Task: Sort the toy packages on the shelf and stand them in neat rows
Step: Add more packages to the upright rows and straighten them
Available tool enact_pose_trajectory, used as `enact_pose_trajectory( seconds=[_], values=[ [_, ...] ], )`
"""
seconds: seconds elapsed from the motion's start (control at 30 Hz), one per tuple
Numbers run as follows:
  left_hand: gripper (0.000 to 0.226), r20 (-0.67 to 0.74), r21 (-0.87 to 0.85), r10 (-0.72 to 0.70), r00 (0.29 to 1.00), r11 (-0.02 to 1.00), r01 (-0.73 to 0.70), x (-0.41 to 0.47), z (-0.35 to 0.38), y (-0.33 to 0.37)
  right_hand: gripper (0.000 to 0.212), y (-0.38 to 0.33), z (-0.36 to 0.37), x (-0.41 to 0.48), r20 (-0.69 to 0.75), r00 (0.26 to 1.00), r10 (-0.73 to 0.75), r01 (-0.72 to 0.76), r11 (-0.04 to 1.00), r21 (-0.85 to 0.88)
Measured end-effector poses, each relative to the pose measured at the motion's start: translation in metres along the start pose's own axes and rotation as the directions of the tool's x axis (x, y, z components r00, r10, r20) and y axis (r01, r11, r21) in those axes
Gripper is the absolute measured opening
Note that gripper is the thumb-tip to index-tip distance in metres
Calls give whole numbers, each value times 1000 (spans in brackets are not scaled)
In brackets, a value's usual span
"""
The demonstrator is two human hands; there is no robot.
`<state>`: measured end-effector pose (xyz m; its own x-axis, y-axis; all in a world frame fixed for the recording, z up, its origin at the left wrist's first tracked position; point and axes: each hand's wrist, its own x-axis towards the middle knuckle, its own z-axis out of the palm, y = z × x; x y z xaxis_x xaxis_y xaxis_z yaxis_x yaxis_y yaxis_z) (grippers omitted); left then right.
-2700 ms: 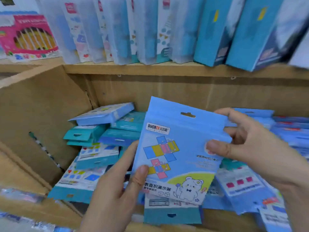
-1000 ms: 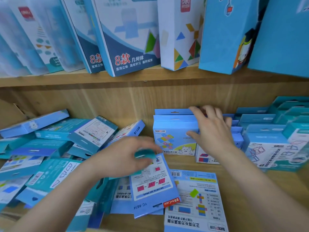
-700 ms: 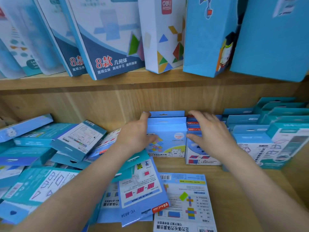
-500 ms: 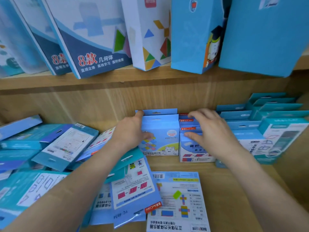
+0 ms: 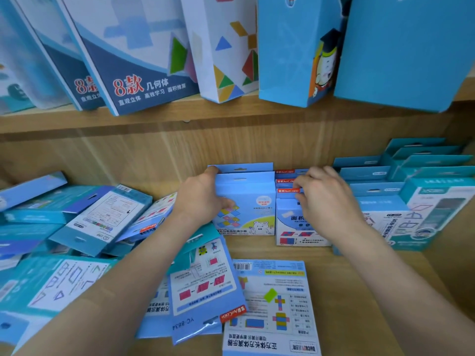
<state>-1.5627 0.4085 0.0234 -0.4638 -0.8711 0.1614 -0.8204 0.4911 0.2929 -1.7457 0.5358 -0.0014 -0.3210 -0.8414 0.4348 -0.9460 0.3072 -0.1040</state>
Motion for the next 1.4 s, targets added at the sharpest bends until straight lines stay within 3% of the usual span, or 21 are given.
enact_pose_trajectory(
  seconds=[0.2,0.33,0.4,0.43,0.5,0.57,0.67,0.73,0.83,0.9,1.0,1.07,1.2,1.3,1.4],
  values=[
    [74,57,-109,-2,998,994,8,-6,-12,-7,29,-6,-11,-3,-4,1000,-11,11,993,119],
    [37,-139,-154,49,989,986,-71,-37,-44,-30,26,-24,-21,-10,-95,995,-40,68,944,322],
    [22,-109,-198,70,992,976,-91,-61,-56,-46,22,-38,-25,-15,-59,996,-61,81,884,461],
    [26,-42,-187,72,997,979,-79,-73,-58,-52,21,-45,-25,-18,-36,996,-82,88,849,520],
    [53,85,14,83,993,996,-85,-93,-51,-55,24,-58,-23,-24,-2,991,-136,111,799,591],
    [68,63,235,108,992,965,-119,-102,-35,-52,31,-69,-18,-29,52,981,-188,118,785,608],
    [45,-94,401,187,978,906,-135,-103,-17,-36,38,-79,-11,-36,122,963,-241,112,768,631],
    [25,-58,462,187,981,876,-140,-103,-17,-34,43,-83,-8,-41,193,949,-250,61,745,665],
    [34,-121,526,245,962,837,-147,-100,-23,-44,49,-86,-5,-49,262,930,-257,-21,675,738],
    [28,-265,421,219,939,902,-92,-98,-37,-54,52,-88,-3,-54,274,923,-270,-55,611,789],
    [24,-560,51,-20,828,997,58,-95,-73,-70,57,-94,-9,-61,288,924,-253,-124,514,849],
    [31,-634,-183,-162,756,982,57,-101,-97,-83,74,-99,-15,-62,257,937,-238,-107,504,857],
    [28,-473,-667,-484,736,743,59,-125,-118,-92,86,-117,-35,-66,139,946,-294,43,538,842],
    [24,-379,-788,-554,742,613,56,-148,-122,-93,89,-134,-42,-72,93,930,-356,160,617,771],
    [23,-345,-832,-575,742,554,42,-165,-129,-97,93,-148,-45,-79,74,926,-370,212,673,709]
  ],
)
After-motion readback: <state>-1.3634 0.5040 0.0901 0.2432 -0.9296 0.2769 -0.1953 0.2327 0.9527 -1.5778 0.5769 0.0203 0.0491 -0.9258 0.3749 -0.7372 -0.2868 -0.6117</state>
